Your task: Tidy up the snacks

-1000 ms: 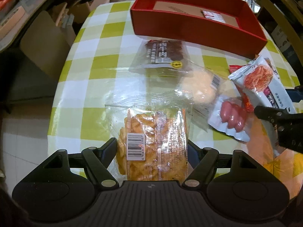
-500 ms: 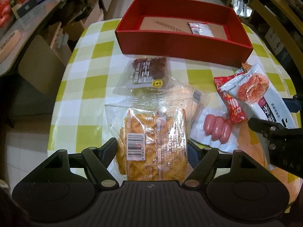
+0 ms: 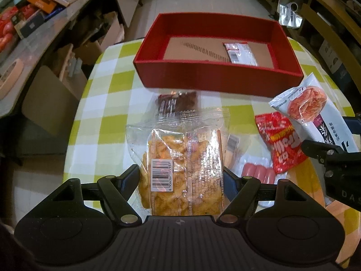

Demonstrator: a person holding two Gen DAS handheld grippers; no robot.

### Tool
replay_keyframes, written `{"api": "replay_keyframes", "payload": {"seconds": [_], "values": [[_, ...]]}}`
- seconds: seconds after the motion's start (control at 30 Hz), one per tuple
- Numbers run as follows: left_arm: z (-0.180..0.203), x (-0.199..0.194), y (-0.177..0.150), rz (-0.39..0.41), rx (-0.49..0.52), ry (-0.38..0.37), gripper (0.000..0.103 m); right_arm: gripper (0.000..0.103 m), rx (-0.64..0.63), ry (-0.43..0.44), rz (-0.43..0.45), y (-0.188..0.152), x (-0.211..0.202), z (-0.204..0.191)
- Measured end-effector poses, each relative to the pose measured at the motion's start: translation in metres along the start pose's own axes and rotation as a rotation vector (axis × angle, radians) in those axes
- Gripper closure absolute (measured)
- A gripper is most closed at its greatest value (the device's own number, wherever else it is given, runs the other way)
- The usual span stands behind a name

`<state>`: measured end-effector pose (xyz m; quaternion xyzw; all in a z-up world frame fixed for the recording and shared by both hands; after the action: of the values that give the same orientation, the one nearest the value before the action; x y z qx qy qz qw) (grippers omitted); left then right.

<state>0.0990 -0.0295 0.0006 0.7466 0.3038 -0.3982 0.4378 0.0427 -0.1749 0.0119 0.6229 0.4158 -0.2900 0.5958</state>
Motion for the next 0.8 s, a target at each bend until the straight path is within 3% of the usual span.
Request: {"api": "replay_keyframes", "payload": {"seconds": [0.43,0.8], "values": [[0.012,0.006,0.056,0.053,-0.026,-0.018,0.023,0.049,0.082,-0.011,0.065,0.043,0.004,0.034],[0.023,0.031,0.122,0.08,-0.05,-0.021,0.023,0.049,0.119,-0.023,0.079,0.098,0.045,0.07]]}}
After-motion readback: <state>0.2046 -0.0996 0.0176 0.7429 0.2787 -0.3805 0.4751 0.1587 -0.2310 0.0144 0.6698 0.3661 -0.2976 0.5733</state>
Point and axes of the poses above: each gripper's, at about its wrist camera, not at the fingertips, and x roughly the way its jaws point, z to its right, y to its top, the point moved 1 cm from there along x, roughly the way its jaws point, and after that the axes turned 11 degrees about y, right-handed, at the moved point
